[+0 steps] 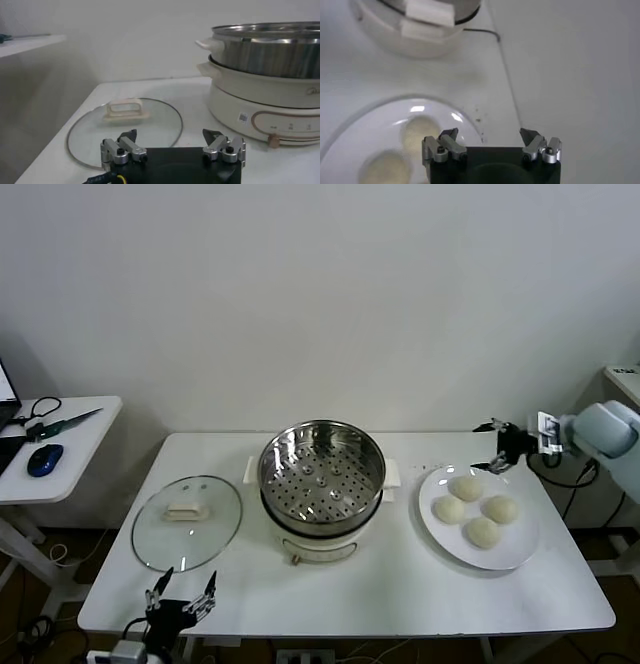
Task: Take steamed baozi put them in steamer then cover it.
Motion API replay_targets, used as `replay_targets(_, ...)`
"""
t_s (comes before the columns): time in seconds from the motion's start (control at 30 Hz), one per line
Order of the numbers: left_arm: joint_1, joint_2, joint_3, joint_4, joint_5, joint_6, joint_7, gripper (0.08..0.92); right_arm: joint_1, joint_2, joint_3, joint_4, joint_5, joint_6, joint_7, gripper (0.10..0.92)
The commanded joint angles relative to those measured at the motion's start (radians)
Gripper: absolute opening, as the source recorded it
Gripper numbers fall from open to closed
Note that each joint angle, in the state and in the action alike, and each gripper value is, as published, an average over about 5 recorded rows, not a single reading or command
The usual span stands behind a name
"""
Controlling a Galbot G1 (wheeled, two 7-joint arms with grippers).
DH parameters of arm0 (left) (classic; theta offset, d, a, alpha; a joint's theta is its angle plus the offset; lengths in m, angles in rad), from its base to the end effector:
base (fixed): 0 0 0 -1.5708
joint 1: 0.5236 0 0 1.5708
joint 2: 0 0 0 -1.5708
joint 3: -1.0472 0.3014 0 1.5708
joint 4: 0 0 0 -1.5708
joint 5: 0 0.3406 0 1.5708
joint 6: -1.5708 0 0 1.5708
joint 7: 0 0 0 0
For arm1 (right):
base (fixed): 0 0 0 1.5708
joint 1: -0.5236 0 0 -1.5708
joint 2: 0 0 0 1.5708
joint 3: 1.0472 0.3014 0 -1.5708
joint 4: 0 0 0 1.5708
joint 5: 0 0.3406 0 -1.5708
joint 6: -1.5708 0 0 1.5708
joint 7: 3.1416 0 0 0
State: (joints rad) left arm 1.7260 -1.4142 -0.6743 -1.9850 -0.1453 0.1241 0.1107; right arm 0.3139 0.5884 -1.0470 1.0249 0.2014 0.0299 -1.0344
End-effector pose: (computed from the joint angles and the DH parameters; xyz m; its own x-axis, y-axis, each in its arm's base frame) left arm 0.1426 0.0719 -0.3142 -0.9301 0.0308 0.3661 0.0467 0.9983 0.0348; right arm 0.4965 -0.2362 -0.1056 -0.3169 -0.2085 0.9253 -0.9480 0.0405 -0.3156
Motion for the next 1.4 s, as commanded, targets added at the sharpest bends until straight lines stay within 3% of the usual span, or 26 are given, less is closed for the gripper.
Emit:
replay_targets(0.03, -0.011, -0.003, 0.002, -0.002, 0.003, 0.003, 0.003, 0.823, 0.169, 0.085, -0.313, -0.14, -0.042, 0.035, -0.117, 0.823)
replay_targets(0.33, -0.003, -0.001, -0.001, -0.009, 0.015, 0.01, 0.001, 0.823, -0.069, 0.235, -0.079, -0.282, -0.12, 0.014, -0.059, 0.823)
replay_targets(0.83, 0.003, -0.013, 0.029, 0.005, 0.051, 0.004, 0.002, 0.823, -0.217, 0.392, 0.156, -0.516, -0.336, 0.072, 0.024, 0.823)
replay_targets(1.4, 0.006, -0.015, 0.04, 0.015, 0.062, -0.004, 0.003, 0.823, -0.224, 0.451, 0.22, -0.59, -0.347, 0.068, 0.016, 0.808)
